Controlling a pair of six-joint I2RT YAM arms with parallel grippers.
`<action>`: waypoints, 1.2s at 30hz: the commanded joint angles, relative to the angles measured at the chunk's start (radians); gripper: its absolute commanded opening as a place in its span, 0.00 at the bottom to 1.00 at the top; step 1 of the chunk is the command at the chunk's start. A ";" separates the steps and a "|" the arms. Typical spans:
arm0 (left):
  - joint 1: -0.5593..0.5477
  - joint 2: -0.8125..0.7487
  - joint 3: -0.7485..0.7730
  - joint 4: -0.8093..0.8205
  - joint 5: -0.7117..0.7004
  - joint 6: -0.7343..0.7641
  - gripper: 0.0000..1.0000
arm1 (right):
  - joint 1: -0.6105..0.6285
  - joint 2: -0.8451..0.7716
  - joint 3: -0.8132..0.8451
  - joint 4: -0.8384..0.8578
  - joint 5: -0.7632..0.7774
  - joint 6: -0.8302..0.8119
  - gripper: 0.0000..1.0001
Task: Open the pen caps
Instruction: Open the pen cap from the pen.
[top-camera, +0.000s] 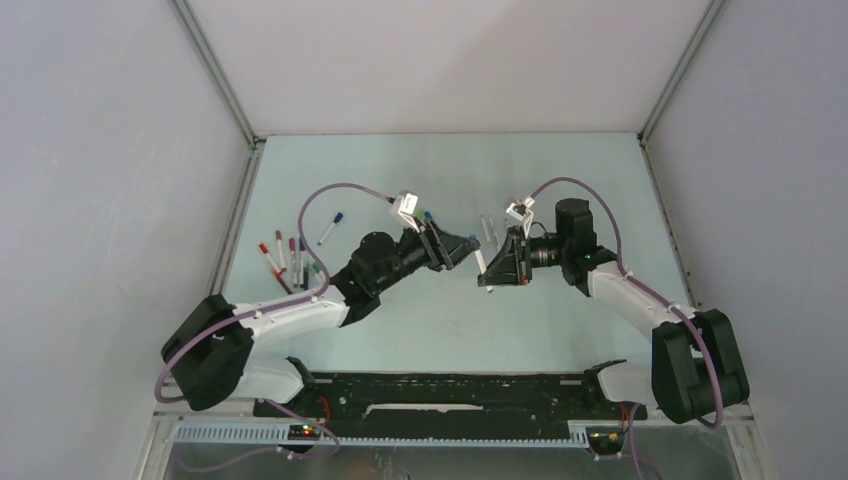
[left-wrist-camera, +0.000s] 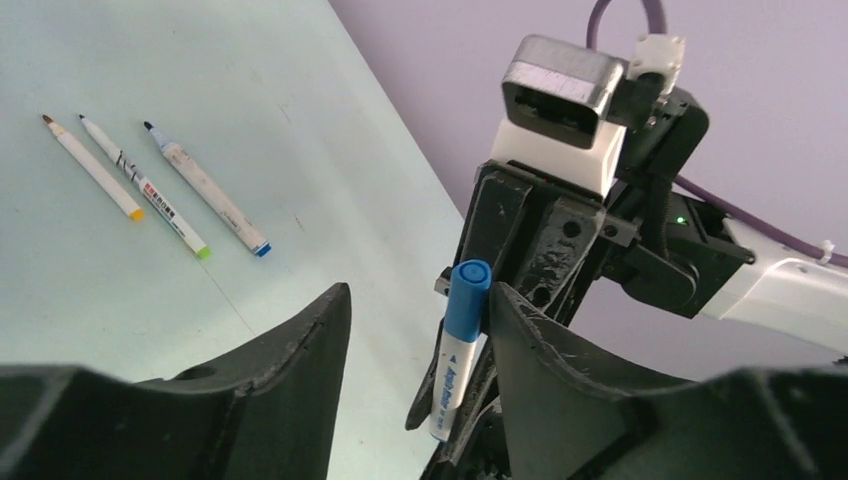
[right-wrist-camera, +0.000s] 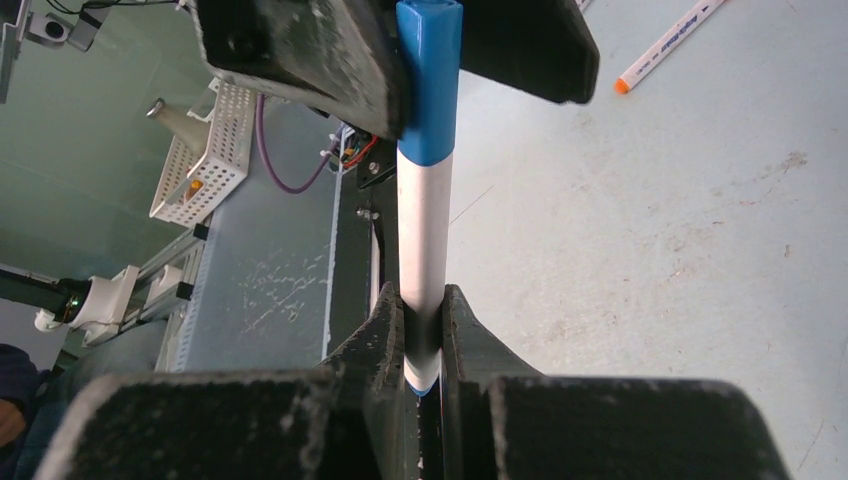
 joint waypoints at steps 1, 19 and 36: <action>-0.003 0.020 0.042 0.062 0.037 -0.002 0.53 | -0.003 0.000 0.033 0.020 -0.023 0.003 0.00; -0.003 0.050 0.094 0.027 0.048 0.009 0.43 | 0.016 0.034 0.033 0.029 -0.014 0.023 0.00; -0.003 0.063 0.115 0.002 0.077 0.009 0.36 | 0.008 0.034 0.033 0.036 -0.014 0.030 0.00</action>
